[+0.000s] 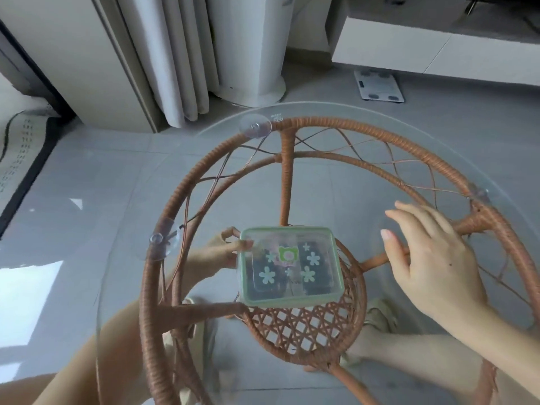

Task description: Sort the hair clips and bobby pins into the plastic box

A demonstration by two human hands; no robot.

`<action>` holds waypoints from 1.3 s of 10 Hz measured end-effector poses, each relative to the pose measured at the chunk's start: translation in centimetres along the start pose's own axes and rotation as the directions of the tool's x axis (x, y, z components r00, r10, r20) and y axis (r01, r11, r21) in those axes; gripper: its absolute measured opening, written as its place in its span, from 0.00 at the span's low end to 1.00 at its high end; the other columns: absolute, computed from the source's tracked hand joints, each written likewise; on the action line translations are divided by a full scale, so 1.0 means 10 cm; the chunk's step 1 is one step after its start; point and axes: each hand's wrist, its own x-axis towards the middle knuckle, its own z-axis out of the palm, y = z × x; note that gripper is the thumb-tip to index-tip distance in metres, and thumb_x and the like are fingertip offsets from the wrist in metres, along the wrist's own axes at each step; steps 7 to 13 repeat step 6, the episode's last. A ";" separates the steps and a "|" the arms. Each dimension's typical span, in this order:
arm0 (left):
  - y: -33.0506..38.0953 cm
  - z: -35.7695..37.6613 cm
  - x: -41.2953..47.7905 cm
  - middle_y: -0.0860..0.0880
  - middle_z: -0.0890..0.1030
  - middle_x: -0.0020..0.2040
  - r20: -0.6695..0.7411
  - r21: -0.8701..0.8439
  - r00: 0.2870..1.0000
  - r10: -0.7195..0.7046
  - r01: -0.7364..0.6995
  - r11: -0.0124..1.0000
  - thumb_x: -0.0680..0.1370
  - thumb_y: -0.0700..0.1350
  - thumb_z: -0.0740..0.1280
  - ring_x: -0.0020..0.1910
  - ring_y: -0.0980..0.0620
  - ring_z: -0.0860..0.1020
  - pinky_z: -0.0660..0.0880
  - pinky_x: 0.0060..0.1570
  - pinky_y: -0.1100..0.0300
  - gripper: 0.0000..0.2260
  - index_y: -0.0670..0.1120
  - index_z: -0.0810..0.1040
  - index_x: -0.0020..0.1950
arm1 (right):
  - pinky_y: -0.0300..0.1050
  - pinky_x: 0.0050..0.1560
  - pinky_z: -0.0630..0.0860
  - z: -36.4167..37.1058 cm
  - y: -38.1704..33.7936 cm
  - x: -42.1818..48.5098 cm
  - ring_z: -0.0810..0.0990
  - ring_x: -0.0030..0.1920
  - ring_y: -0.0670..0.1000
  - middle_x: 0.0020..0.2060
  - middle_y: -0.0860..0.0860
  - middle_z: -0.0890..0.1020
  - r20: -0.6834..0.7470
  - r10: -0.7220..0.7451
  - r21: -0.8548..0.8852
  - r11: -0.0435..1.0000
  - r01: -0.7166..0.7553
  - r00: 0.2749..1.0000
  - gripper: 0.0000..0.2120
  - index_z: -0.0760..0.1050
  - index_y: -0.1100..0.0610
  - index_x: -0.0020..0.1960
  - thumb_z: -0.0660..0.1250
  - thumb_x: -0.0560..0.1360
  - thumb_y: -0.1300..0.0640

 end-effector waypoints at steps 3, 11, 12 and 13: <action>-0.41 0.48 0.23 0.42 0.82 0.46 -0.003 0.078 0.997 -0.080 0.080 0.994 0.64 0.49 0.76 0.42 0.44 0.83 0.82 0.40 0.51 0.25 0.42 0.69 0.52 | 0.51 0.55 0.74 0.03 0.02 0.01 0.75 0.58 0.59 0.56 0.58 0.79 -0.020 -0.016 0.002 1.000 0.016 1.000 0.19 0.75 0.62 0.57 0.53 0.77 0.52; -0.38 0.42 0.23 0.40 0.81 0.49 -0.059 0.163 0.992 -0.107 0.116 0.980 0.79 0.49 0.61 0.47 0.46 0.80 0.78 0.48 0.53 0.19 0.43 0.69 0.68 | 0.52 0.55 0.74 0.04 0.03 0.00 0.75 0.58 0.59 0.56 0.58 0.79 -0.046 -0.016 -0.010 1.000 0.016 0.999 0.18 0.74 0.62 0.57 0.55 0.76 0.53; -0.38 0.42 0.23 0.40 0.81 0.49 -0.059 0.163 0.992 -0.107 0.116 0.980 0.79 0.49 0.61 0.47 0.46 0.80 0.78 0.48 0.53 0.19 0.43 0.69 0.68 | 0.52 0.55 0.74 0.04 0.03 0.00 0.75 0.58 0.59 0.56 0.58 0.79 -0.046 -0.016 -0.010 1.000 0.016 0.999 0.18 0.74 0.62 0.57 0.55 0.76 0.53; -0.38 0.42 0.23 0.40 0.81 0.49 -0.059 0.163 0.992 -0.107 0.116 0.980 0.79 0.49 0.61 0.47 0.46 0.80 0.78 0.48 0.53 0.19 0.43 0.69 0.68 | 0.52 0.55 0.74 0.04 0.03 0.00 0.75 0.58 0.59 0.56 0.58 0.79 -0.046 -0.016 -0.010 1.000 0.016 0.999 0.18 0.74 0.62 0.57 0.55 0.76 0.53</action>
